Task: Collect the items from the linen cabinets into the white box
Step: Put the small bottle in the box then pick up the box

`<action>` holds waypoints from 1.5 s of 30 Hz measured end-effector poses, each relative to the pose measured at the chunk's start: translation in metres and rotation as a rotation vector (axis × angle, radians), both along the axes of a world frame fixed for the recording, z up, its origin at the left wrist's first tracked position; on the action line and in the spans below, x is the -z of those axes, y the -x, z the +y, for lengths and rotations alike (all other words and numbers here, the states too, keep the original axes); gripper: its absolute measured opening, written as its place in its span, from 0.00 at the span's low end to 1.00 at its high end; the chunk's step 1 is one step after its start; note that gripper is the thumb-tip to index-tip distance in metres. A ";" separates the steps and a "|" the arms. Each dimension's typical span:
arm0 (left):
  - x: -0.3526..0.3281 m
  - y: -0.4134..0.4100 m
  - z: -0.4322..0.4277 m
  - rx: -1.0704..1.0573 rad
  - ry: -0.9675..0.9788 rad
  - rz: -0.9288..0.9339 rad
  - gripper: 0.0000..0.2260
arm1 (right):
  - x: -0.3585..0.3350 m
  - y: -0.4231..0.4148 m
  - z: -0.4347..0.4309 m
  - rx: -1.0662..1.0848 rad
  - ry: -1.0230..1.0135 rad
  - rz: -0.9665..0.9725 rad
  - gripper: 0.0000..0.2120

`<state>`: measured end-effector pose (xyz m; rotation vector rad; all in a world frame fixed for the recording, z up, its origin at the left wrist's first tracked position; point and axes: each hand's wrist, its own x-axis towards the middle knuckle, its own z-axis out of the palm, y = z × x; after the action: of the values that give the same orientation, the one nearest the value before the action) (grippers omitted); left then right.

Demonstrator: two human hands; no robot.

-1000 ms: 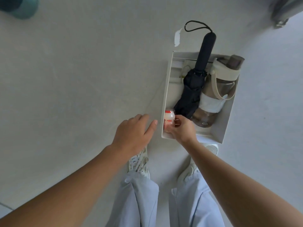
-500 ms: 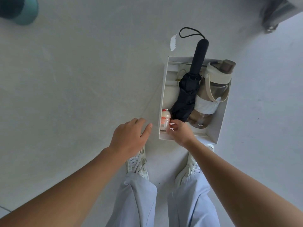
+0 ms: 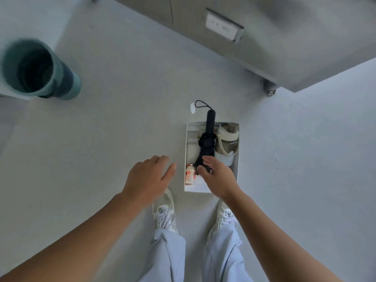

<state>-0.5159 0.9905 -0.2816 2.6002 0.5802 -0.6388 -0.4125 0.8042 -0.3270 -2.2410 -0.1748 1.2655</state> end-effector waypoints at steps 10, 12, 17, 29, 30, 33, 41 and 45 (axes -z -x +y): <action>-0.343 -0.103 0.010 0.022 -0.177 -0.347 0.29 | -0.362 -0.113 0.002 -0.038 -0.197 -0.347 0.28; -0.413 -0.111 0.000 0.060 -0.194 -0.393 0.29 | -0.436 -0.125 -0.009 -0.050 -0.223 -0.456 0.29; -0.546 -0.105 -0.030 0.095 -0.242 -0.501 0.30 | -0.579 -0.119 -0.042 -0.039 -0.281 -0.687 0.30; -0.693 -0.099 -0.058 0.085 -0.438 -0.755 0.24 | -0.718 -0.124 -0.072 -0.067 -0.377 -0.954 0.29; -0.696 -0.098 -0.061 0.082 -0.445 -0.761 0.24 | -0.722 -0.124 -0.071 -0.071 -0.382 -0.954 0.29; -0.698 -0.092 -0.066 0.063 -0.448 -0.766 0.24 | -0.727 -0.122 -0.068 -0.090 -0.402 -0.954 0.29; -0.671 -0.057 -0.071 -0.045 -0.426 -0.675 0.27 | -0.700 -0.110 -0.061 -0.163 -0.418 -0.892 0.29; -0.646 -0.032 -0.073 -0.103 -0.388 -0.596 0.27 | -0.669 -0.096 -0.058 -0.185 -0.417 -0.814 0.28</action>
<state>-0.4837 0.9174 0.3647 2.8814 0.6767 0.3188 -0.3165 0.7467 0.3419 -2.2526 -0.8724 0.2720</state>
